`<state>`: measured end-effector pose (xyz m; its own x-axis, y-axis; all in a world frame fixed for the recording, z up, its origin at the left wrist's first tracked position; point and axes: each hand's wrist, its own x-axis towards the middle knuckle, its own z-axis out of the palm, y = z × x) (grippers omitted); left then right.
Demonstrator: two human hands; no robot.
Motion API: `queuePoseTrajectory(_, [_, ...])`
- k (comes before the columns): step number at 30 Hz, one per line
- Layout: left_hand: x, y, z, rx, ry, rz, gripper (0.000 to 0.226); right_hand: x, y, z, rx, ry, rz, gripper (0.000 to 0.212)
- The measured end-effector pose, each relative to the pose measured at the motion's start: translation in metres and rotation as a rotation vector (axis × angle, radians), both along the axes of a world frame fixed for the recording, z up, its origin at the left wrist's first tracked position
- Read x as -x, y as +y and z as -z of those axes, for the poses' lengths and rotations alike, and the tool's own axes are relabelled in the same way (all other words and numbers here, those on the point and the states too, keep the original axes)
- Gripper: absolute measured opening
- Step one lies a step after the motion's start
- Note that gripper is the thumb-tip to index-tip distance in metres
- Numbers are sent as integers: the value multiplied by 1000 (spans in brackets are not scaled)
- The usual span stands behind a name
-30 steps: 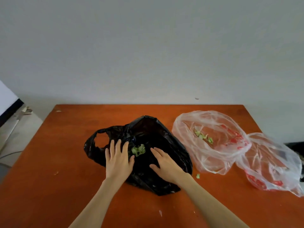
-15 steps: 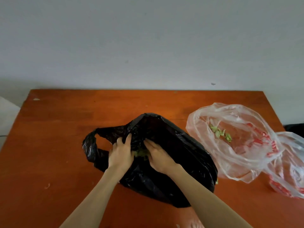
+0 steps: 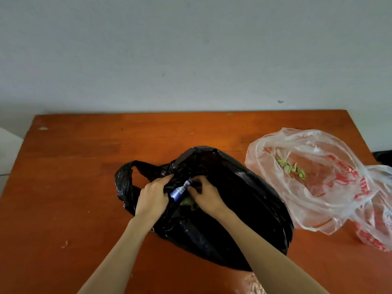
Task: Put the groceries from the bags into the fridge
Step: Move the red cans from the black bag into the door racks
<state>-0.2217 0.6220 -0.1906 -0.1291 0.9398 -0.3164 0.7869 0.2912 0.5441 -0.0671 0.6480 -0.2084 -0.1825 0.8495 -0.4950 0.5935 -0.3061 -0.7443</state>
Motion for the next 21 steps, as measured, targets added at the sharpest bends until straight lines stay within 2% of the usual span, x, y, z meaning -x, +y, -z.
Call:
queuePoseTrajectory(2, [0, -1, -3, 16, -14, 37, 67, -3, -5, 0, 34, -13, 76, 32])
queuePoseTrajectory(4, [0, -1, -5, 21, -35, 31, 68, -3, -10, 2, 80, -39, 168, 37])
queuePoseTrajectory(6, [0, 0, -4, 37, -66, -7, 67, 3, -14, 3, 182, 33, 337, 43])
queuePoseTrajectory(8, [1, 0, -3, 57, -96, -38, 65, 12, -17, 4, 299, 135, 456, 37])
queuePoseTrajectory(10, [1, -2, -4, 63, -130, -54, 60, 20, -18, 5, 332, 127, 446, 34])
queuePoseTrajectory(13, [1, -5, -6, 68, -157, -52, 59, 27, -19, 3, 365, 165, 475, 47])
queuePoseTrajectory(17, [2, -4, -6, 86, -145, -22, 63, 31, -11, -6, 483, 232, 479, 44])
queuePoseTrajectory(21, [2, -3, -8, 81, -127, -8, 61, 32, -9, -13, 547, 284, 547, 52])
